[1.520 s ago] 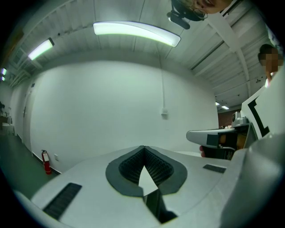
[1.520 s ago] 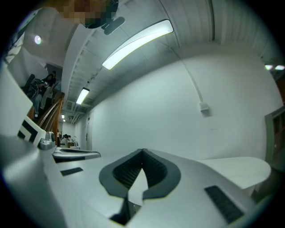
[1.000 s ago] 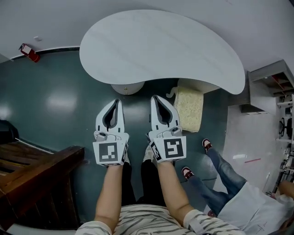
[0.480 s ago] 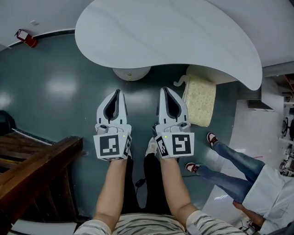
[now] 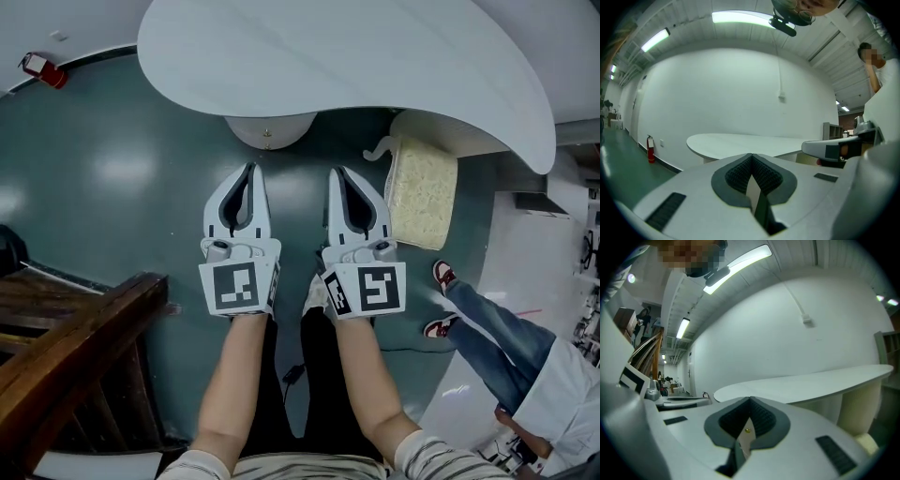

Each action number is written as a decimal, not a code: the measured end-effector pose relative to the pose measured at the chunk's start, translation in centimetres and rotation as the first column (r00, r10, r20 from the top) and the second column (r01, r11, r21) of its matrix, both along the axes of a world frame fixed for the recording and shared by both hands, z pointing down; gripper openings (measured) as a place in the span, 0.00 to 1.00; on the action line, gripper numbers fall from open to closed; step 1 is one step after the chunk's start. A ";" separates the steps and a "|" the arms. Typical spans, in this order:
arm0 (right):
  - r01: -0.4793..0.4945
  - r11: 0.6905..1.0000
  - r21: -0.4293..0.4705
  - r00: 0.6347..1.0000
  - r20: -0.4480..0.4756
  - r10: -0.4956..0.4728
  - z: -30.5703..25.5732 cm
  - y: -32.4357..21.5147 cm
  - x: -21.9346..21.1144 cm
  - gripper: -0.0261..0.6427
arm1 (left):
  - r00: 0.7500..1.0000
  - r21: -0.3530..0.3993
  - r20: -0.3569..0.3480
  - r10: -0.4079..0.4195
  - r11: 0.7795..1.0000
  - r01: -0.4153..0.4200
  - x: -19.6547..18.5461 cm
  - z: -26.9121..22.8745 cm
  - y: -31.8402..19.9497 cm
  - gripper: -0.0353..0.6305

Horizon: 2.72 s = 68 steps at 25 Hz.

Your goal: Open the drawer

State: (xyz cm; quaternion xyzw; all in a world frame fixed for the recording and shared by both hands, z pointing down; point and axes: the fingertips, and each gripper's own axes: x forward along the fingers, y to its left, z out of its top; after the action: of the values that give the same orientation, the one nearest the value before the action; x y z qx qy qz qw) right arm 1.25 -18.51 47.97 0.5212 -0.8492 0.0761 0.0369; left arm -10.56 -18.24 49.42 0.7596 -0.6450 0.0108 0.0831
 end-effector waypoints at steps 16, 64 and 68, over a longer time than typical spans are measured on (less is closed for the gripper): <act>-0.007 0.998 -0.061 0.999 -0.035 0.005 6.5 -1.5 0.9 0.06 | 0.998 -0.022 0.055 0.040 0.999 -0.039 1.0 7.2 -3.2 0.06; 0.022 0.993 -0.115 0.999 -0.024 -0.025 10.2 -4.2 1.5 0.06 | 0.992 -0.123 0.109 -0.070 0.989 0.083 -0.4 21.4 -14.1 0.28; 0.015 0.993 -0.113 0.999 -0.029 -0.019 10.1 -4.4 1.5 0.06 | 0.993 -0.127 0.100 -0.064 0.989 0.077 -0.6 21.4 -14.4 0.27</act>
State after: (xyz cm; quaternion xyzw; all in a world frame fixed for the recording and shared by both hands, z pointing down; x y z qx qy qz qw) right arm 2.72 -22.87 58.10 0.5121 -0.8473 0.1160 0.0797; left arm -11.20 -32.62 70.87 0.7278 -0.6727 0.0864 0.1016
